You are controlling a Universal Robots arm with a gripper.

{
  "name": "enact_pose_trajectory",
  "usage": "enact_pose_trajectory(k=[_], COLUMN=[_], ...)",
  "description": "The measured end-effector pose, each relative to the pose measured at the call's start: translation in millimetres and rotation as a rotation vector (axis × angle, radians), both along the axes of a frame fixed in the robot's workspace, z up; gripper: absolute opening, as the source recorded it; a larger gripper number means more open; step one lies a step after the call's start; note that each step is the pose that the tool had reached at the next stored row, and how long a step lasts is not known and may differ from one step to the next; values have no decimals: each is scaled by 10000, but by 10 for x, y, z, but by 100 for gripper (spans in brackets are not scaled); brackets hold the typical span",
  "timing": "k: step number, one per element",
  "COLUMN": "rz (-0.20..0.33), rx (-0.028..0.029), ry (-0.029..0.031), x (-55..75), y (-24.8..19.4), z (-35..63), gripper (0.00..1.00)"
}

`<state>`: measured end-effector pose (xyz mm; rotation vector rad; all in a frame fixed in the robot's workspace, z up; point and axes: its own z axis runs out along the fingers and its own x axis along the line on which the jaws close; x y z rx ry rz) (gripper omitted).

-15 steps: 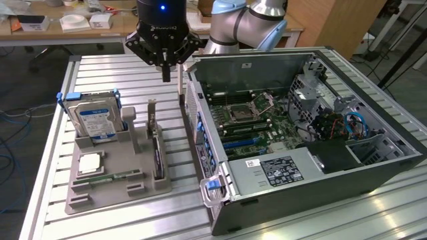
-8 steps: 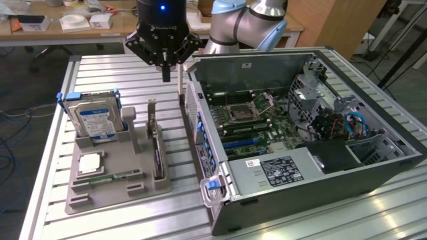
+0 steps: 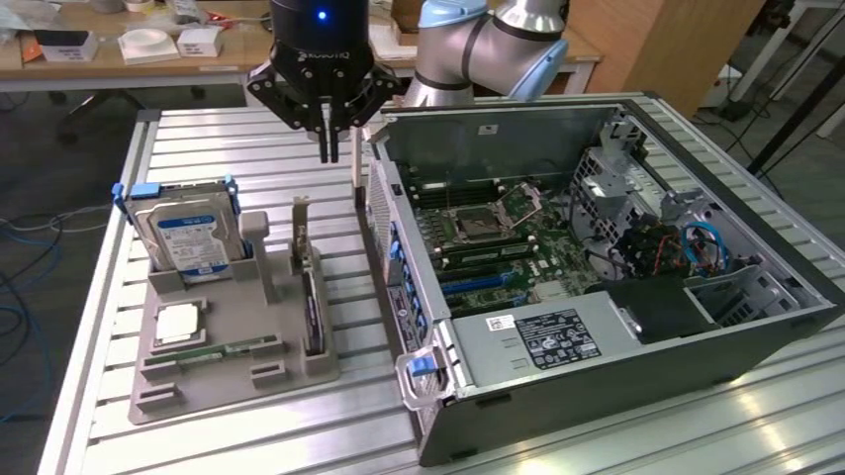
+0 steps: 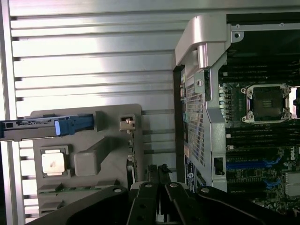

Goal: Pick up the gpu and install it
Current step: 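Reach for the gpu, then pick up the gpu and move the gpu toward the slot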

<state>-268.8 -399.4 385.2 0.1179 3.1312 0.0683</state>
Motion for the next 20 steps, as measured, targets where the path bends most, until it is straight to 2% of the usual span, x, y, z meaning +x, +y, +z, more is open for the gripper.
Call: enact_pose_trajectory(k=[2,3,5,8,9,20], rz=[0,0,0,0,0,0], rx=[-1,0,-1,-1,-1,-1], ry=[0,0,0,0,0,0], x=[0,0,0,0,0,0], y=[-2,-3,-5,-6,-6,-6], z=[0,0,0,0,0,0], gripper=[23,23,35,41,47,47])
